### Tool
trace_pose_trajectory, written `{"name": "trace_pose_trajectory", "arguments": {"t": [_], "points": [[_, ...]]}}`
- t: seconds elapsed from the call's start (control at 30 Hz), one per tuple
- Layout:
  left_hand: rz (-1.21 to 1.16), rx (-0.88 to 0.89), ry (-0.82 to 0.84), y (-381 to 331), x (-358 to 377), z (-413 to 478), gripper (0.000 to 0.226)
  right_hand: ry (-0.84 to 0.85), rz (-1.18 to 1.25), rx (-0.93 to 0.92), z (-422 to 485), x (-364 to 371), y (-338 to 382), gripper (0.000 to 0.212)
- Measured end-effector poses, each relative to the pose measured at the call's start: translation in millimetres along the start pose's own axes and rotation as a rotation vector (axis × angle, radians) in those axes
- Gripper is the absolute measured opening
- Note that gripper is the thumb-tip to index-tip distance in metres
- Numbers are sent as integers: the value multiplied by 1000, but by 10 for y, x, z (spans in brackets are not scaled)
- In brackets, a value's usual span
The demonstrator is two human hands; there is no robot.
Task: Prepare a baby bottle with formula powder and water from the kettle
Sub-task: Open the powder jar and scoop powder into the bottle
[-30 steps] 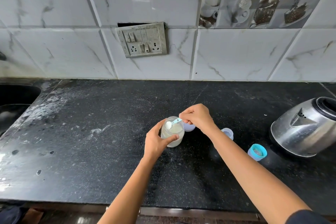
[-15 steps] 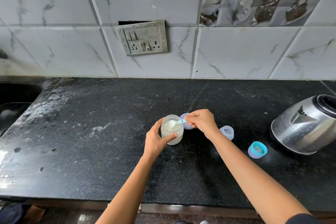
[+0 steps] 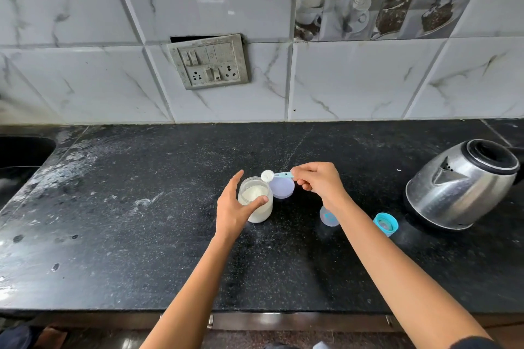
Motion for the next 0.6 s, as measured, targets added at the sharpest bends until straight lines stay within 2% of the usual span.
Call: {"name": "trace_pose_trajectory", "arguments": {"t": [0.17,0.3,0.6], "points": [[48,27,27,-207,268,-43,88,-54,83,9,-98,-440,-62,5],[10,-12,145,-285,655,-123,88,-100,107,39,-197,-835,-220,7],[116,-47,342,-212,1452,-277,90,-179,50,99,-299,-1371,-669,5]]}}
Point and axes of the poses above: each hand's wrist, its own z-axis towards the middle knuckle, its own x-axis out of the palm, y = z × x, the point moved 7 cm from there along z, towards the middle knuckle, and after that the axes turned 14 degrees about -z, right-handed, at the moved point
